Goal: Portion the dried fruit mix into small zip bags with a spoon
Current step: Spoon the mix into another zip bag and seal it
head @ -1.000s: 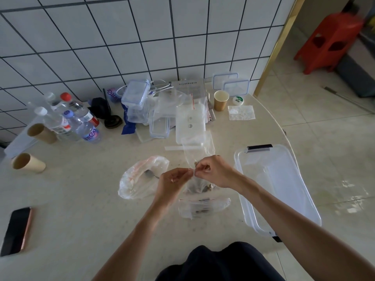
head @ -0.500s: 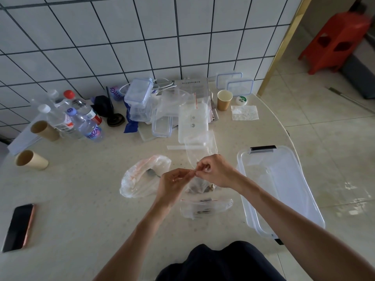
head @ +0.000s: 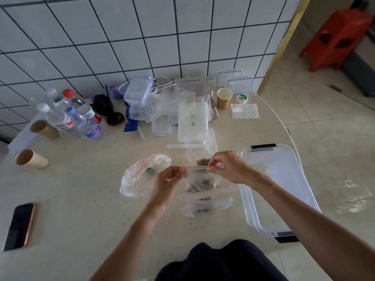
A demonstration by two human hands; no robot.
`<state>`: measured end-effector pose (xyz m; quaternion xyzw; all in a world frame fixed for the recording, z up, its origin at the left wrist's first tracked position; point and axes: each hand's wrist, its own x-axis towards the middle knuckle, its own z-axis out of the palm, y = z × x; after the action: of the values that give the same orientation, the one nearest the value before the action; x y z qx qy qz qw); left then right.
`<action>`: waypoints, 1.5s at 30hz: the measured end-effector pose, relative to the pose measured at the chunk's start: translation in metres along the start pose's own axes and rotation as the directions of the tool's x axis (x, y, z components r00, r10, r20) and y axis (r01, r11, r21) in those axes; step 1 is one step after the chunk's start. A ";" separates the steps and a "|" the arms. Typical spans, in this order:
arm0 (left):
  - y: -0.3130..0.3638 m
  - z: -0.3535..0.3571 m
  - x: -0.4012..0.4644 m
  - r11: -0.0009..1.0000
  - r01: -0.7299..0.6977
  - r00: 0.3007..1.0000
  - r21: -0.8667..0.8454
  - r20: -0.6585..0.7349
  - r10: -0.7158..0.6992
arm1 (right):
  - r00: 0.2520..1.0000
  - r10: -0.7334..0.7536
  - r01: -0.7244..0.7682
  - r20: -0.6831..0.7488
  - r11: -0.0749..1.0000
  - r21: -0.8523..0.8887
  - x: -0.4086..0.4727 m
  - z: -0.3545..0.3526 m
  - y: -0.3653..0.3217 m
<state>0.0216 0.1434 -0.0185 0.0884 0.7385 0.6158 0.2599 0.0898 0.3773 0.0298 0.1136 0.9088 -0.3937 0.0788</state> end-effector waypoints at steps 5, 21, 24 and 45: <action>-0.004 -0.006 0.000 0.999 0.033 0.999 -0.008 -0.027 -0.033 | 0.998 0.049 -0.048 -0.048 0.999 0.019 -0.007 -0.011 0.017; 0.049 0.028 0.022 0.712 -0.391 0.910 0.583 0.361 0.204 | 0.999 -0.015 0.015 0.050 1.000 0.007 -0.013 -0.004 0.014; 0.050 0.036 0.028 0.766 -0.356 0.902 0.536 0.411 0.133 | 0.999 0.002 -0.002 0.046 1.000 0.009 -0.017 -0.007 0.017; 0.040 0.044 0.030 0.792 -0.326 0.903 0.516 0.418 0.099 | 0.999 -0.021 0.020 0.040 1.000 0.007 -0.031 -0.012 0.016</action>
<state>0.0101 0.2041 0.0063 0.3607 0.8117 0.3619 0.2830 0.1233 0.3922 0.0333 0.0968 0.9068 -0.3998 0.0924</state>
